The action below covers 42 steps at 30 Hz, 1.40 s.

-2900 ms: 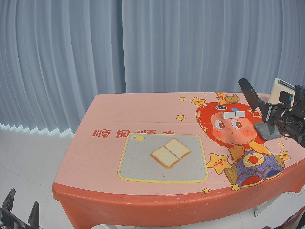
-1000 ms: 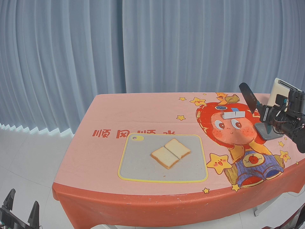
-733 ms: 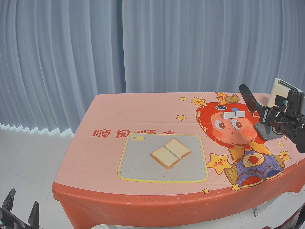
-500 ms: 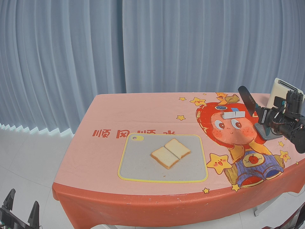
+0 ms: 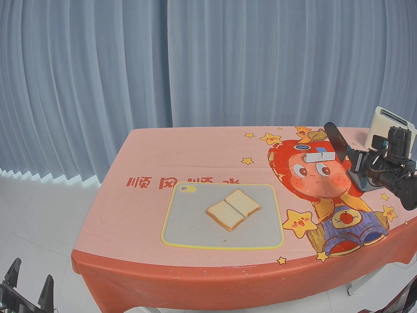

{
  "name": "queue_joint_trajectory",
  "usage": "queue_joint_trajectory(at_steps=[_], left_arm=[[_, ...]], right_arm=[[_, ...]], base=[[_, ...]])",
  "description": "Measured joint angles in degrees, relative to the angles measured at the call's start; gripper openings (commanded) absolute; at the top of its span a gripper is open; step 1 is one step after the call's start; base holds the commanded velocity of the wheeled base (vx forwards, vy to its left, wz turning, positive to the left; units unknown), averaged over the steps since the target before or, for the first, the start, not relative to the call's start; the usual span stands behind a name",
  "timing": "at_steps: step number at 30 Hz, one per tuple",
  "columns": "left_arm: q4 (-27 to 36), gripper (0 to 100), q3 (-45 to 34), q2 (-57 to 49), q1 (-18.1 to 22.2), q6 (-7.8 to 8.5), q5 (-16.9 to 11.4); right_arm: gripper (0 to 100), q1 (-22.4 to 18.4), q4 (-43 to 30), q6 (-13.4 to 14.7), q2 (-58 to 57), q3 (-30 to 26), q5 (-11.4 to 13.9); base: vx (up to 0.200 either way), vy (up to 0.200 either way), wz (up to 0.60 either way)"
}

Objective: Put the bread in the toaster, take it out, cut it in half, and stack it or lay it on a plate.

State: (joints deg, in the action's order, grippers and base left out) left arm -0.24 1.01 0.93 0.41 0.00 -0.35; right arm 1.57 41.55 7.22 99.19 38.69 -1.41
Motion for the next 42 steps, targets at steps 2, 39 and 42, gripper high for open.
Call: queue_joint_trajectory(at_steps=[2,39,42], left_arm=[[0.0,100,0.0,0.0,0.0,0.00,0.0],[0.0,100,0.0,0.0,0.0,0.00,0.0],[0.0,100,0.0,0.0,0.0,0.00,0.0]], right_arm=[[0,0.0,0.0,0.0,0.2,0.0,0.0],[0,-1.4,0.1,-0.3,4.9,0.0,4.0],[0,-1.4,0.0,-0.3,4.9,0.0,4.0]], base=[[0.000,0.000,0.00],[0.000,0.000,0.00],[0.000,0.000,0.00]])
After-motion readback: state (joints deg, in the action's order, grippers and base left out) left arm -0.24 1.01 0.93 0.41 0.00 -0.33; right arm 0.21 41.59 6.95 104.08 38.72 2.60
